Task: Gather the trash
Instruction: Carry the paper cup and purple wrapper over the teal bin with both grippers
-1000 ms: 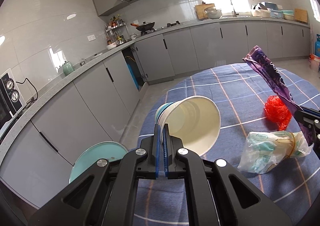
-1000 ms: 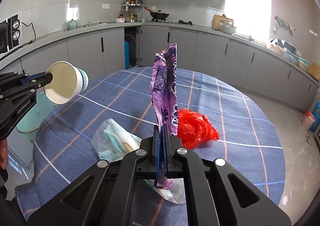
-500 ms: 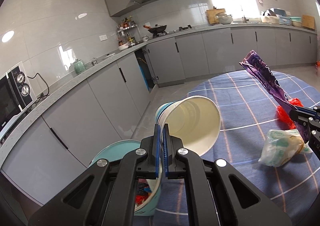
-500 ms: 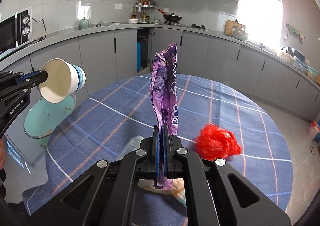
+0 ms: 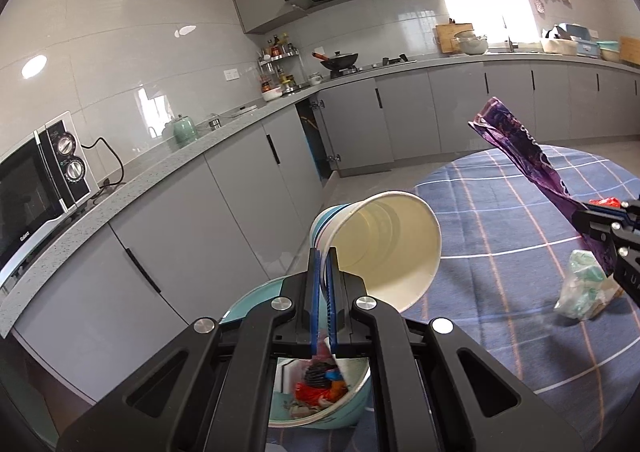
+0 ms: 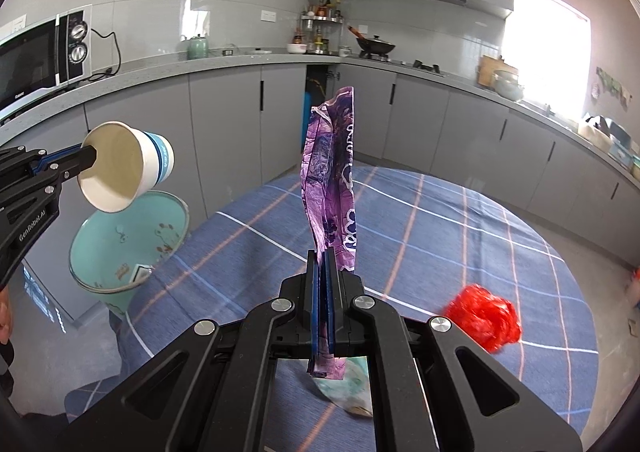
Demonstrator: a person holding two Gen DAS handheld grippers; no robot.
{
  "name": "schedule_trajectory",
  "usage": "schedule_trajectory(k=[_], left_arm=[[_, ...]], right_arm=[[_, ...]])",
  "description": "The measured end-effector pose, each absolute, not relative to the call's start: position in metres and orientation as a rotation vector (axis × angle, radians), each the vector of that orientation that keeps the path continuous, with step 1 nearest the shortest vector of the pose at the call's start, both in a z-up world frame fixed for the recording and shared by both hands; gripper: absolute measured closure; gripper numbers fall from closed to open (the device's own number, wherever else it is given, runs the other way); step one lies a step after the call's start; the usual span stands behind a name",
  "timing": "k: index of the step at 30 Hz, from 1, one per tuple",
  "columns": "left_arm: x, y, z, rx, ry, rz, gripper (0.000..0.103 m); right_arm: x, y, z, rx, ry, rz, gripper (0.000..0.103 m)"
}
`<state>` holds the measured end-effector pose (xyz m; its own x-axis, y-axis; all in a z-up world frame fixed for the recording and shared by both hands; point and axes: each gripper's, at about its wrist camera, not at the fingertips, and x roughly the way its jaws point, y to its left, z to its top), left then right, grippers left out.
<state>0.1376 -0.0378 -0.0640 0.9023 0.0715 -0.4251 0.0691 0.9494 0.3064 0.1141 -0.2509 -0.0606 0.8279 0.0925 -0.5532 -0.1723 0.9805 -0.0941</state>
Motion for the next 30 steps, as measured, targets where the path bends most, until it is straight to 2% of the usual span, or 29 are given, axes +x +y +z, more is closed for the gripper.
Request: schedule_trajectory(k=[30], left_arm=[[0.145,0.027,-0.081,0.340,0.472,0.108,0.099]], right_arm=[[0.144,-0.182,-0.058,-0.181,0.578,0.267,0.099]])
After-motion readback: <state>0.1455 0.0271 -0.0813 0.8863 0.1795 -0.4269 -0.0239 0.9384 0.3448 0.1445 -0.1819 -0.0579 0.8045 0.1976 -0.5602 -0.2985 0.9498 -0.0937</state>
